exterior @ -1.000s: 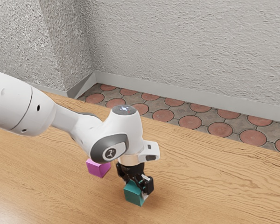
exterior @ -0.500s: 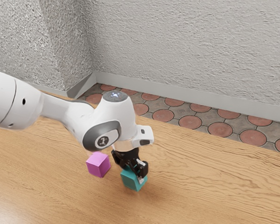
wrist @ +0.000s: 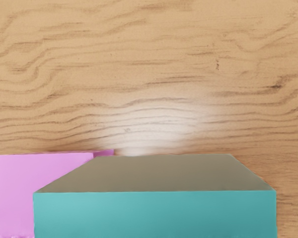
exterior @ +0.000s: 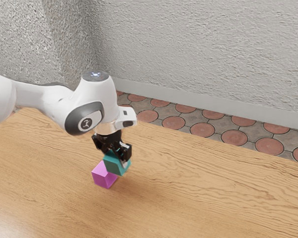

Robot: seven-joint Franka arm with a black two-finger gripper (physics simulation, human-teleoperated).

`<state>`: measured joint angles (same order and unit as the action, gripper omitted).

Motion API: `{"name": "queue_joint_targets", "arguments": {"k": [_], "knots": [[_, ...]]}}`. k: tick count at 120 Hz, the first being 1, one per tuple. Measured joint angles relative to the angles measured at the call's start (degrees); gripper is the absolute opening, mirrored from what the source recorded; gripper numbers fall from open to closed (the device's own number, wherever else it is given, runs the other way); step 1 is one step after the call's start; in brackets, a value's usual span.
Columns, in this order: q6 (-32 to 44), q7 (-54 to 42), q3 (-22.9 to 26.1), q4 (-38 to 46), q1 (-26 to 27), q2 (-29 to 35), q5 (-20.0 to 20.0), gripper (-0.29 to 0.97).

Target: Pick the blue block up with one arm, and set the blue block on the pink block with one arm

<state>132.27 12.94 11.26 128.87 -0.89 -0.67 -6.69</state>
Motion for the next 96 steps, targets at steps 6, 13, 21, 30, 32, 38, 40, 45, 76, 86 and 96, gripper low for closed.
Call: {"name": "queue_joint_targets", "arguments": {"k": [6,13,21,30,32,38,40,45,76,86,96], "knots": [[-0.4,-0.3,-0.7,0.0,-0.7,0.0,-0.5,0.31],[-0.7,-0.7,-1.5,0.0,-1.5,-0.2,-1.0,0.31],[-0.8,-1.1,-1.9,-0.1,-2.7,-0.9,-1.5,0.31],[-0.9,-1.4,-2.0,-0.2,-3.5,-1.5,-1.8,0.31],[-0.9,-1.5,-2.0,-0.3,-3.5,-1.7,-1.8,0.31],[-0.9,-1.7,-2.0,-0.8,-2.9,-2.3,-2.0,0.31],[-0.9,-1.8,-2.0,-0.9,-2.5,-2.5,-2.0,0.31],[-0.9,-1.9,-2.0,-1.0,-1.2,-2.7,-2.1,0.31],[-0.9,-2.7,-2.0,-1.2,0.5,-2.9,-2.2,0.30],[-0.9,-2.9,-2.0,-1.2,-0.2,-2.9,-2.2,0.30],[-0.9,-3.1,-2.0,-1.3,-0.3,-3.1,-2.2,0.30]]}}
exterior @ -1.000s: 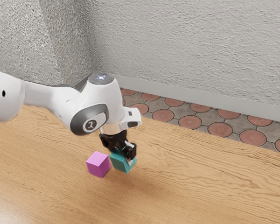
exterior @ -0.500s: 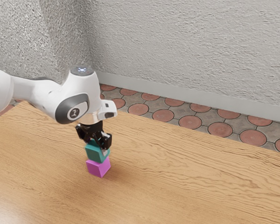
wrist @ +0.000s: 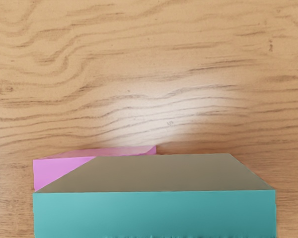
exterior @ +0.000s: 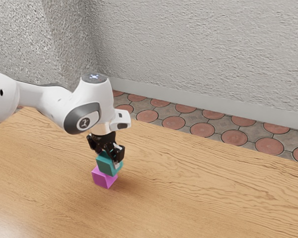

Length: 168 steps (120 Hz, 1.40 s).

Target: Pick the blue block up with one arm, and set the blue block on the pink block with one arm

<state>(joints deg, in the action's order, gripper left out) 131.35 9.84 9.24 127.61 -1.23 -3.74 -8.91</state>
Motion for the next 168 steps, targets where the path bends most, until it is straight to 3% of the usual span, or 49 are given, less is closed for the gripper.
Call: {"name": "queue_joint_targets", "arguments": {"k": [89,121,151,168], "knots": [[-0.4,-1.1,-1.8,0.1,-1.5,-0.1,-1.7,0.31],[-0.5,-2.0,-1.7,0.1,-1.7,0.2,-0.8,0.57],[-4.1,-2.9,-1.3,-0.3,-1.5,11.4,-0.3,0.65],[-13.9,-3.2,-1.0,-13.5,2.1,12.9,0.9,0.66]]}}
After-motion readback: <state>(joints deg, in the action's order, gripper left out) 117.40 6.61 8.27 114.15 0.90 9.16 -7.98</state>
